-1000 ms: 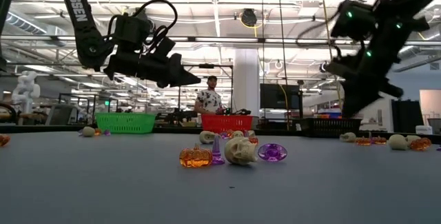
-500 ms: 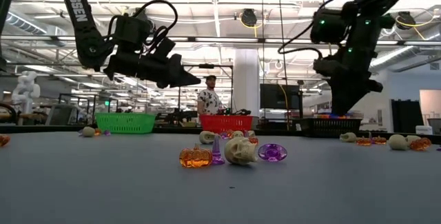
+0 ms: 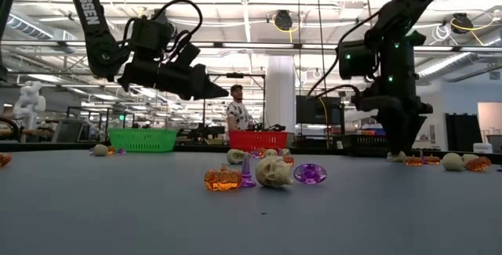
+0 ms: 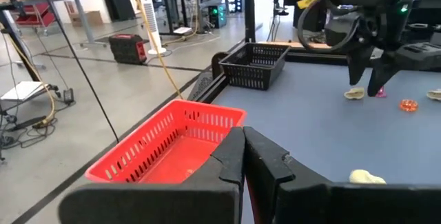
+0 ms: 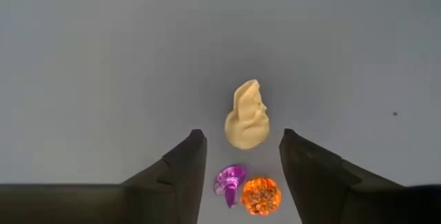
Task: Sort Halloween decoration
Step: Put the white skull toy into the black bin
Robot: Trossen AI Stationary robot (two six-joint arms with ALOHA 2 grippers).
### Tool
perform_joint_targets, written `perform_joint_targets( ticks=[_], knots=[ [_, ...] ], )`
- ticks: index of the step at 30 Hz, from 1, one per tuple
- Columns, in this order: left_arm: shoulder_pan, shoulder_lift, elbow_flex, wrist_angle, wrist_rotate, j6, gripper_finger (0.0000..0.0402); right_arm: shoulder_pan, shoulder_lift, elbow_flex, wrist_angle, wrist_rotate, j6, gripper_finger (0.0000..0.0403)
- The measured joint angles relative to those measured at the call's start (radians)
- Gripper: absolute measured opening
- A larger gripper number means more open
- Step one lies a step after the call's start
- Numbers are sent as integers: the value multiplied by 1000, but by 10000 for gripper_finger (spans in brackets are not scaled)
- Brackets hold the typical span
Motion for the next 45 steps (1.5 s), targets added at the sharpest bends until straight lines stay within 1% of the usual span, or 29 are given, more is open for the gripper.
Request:
perform_joint_targets(
  ticks=[5, 10, 16, 19, 22, 26, 30, 32, 35, 38, 41, 45],
  knots=[
    [0, 0, 0, -10, 0, -1, 11, 0, 30, 0, 25, 0, -5, 143],
    [0, 0, 0, -16, 0, 0, 11, 0, 30, 0, 66, 0, -15, 114],
    [0, 0, 0, -20, 0, 0, 11, -1, 28, 2, 71, -3, -39, 76],
    [0, 0, 0, -20, 0, 0, 11, -2, 27, 6, 68, 0, -52, 65],
    [0, 0, 0, -20, 0, 0, 11, -2, 31, 39, 40, -7, -64, 61],
    [0, 0, 0, -20, 0, 0, 11, -11, 30, 124, 23, -7, -107, 60],
    [0, 0, 0, -20, 0, 0, 11, -44, 29, 198, 15, -4, -140, 60],
    [0, 0, 0, -20, 0, 0, 11, -55, 29, 215, -11, -29, -137, 60],
    [0, 0, 0, -30, 0, 0, 11, -50, 29, 214, -86, -82, -102, 64],
    [0, 0, 0, -41, 0, 0, 11, -17, 29, 188, -99, -84, -56, 78],
    [0, 0, 0, -53, 0, -1, 11, 9, 30, 151, -91, -84, -30, 102],
    [0, 0, 0, -54, 0, 0, 11, 18, 31, 85, -37, -80, -12, 141]
  ],
)
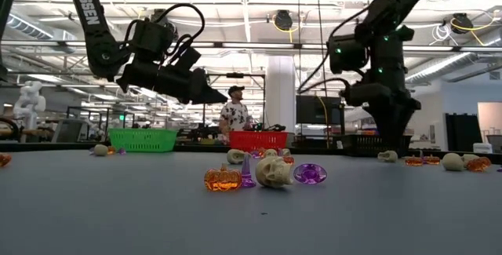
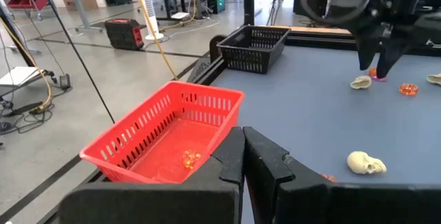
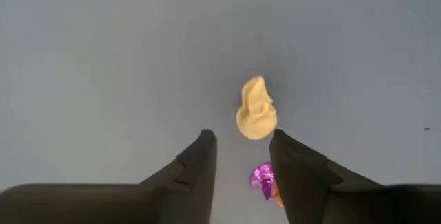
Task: Sort Halloween decoration
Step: Put the white skull toy into the black bin
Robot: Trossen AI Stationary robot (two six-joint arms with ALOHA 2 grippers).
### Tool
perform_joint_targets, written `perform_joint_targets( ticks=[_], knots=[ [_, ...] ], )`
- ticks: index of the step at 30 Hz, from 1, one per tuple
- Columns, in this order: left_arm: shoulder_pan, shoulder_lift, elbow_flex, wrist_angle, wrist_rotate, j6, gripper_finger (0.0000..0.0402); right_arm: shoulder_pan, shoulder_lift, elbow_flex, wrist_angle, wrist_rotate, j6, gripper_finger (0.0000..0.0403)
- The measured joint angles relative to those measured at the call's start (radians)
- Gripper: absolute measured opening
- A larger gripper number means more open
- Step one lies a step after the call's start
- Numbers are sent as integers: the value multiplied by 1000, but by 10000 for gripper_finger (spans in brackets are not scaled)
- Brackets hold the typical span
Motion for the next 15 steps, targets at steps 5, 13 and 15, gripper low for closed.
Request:
perform_joint_targets(
  ticks=[5, 13, 15],
  knots=[
    [0, 0, 0, 0, 0, 0, 11, -4, 0, -43, 48, 96, 16, 170],
    [0, 0, 0, 0, 0, 0, 11, -4, 0, -67, 129, 64, 15, 158],
    [0, 0, 0, 0, 0, -1, 11, -4, -1, -76, 131, 70, 16, 150]
  ],
)
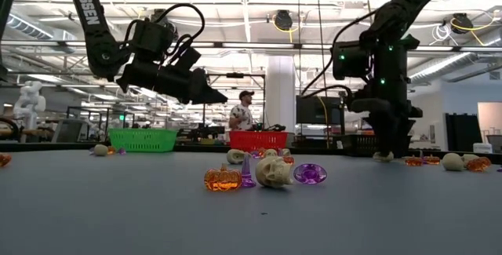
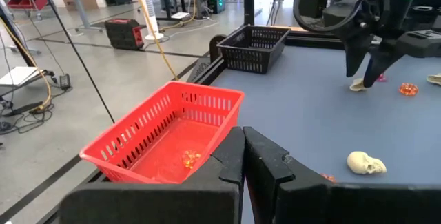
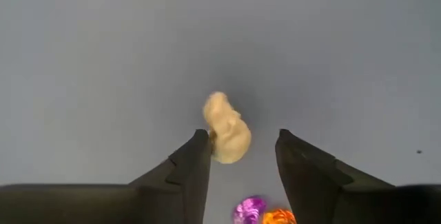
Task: Sort Halloween decoration
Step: Put the white skull toy into the black bin
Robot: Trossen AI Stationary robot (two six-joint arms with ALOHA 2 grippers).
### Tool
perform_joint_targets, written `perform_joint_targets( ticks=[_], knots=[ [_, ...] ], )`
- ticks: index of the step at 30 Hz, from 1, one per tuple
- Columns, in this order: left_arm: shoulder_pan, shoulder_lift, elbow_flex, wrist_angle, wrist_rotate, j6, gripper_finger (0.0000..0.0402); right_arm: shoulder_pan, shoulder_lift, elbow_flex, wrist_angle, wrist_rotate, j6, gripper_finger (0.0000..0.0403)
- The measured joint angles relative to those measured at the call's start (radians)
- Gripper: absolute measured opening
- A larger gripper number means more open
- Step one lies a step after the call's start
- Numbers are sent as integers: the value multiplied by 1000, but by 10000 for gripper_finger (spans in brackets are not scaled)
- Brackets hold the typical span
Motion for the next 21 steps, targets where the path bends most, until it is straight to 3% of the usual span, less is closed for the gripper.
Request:
perform_joint_targets(
  ticks=[21],
  knots=[
    [0, 0, 0, -1, 0, -1, 11, 0, 0, -41, 157, -22, -88, 69]
  ],
)
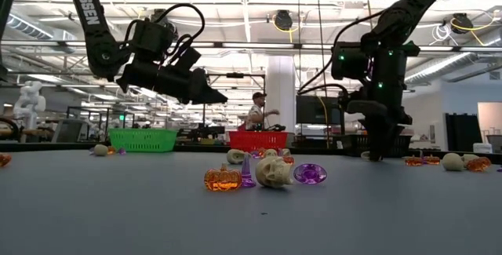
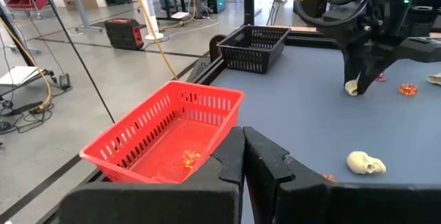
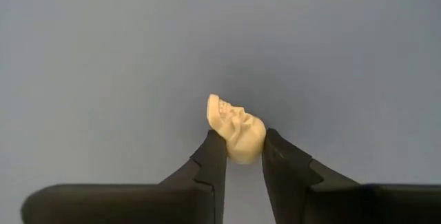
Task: Sort Halloween decoration
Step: Put the white skull toy into the black bin
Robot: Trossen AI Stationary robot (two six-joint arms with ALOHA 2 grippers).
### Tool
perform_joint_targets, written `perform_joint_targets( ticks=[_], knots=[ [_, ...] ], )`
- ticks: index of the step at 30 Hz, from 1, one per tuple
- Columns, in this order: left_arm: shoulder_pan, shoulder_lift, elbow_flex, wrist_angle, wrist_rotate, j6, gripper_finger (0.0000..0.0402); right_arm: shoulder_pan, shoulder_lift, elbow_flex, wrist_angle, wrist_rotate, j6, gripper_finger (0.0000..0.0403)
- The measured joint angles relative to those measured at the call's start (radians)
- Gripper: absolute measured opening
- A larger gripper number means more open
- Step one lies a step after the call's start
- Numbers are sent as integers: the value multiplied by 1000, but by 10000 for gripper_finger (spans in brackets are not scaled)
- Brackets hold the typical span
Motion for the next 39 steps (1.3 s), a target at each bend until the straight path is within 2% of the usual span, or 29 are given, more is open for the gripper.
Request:
perform_joint_targets(
  ticks=[5, 11, 17, 20, 26, 29, 39],
  knots=[
    [0, 0, 0, 0, 0, 0, 11, 0, 0, 11, -8, -1, -5, 74],
    [0, 0, 0, 0, 0, 0, 11, -21, 0, 122, -41, 5, -84, 70],
    [0, 0, 0, -1, 0, 0, 11, -141, 0, 274, -105, 185, -162, 70],
    [0, 0, 0, -1, 0, 0, 11, -232, 0, 329, -115, 213, -175, 70],
    [0, 0, 0, -4, 0, 0, 11, -414, 2, 339, -130, 200, -181, 71],
    [0, 0, 0, -4, 0, 0, 11, -487, 23, 310, -126, 130, -179, 72],
    [0, 0, 0, -4, 0, 1, 11, -575, 190, 304, -61, 107, -179, 73]
  ],
)
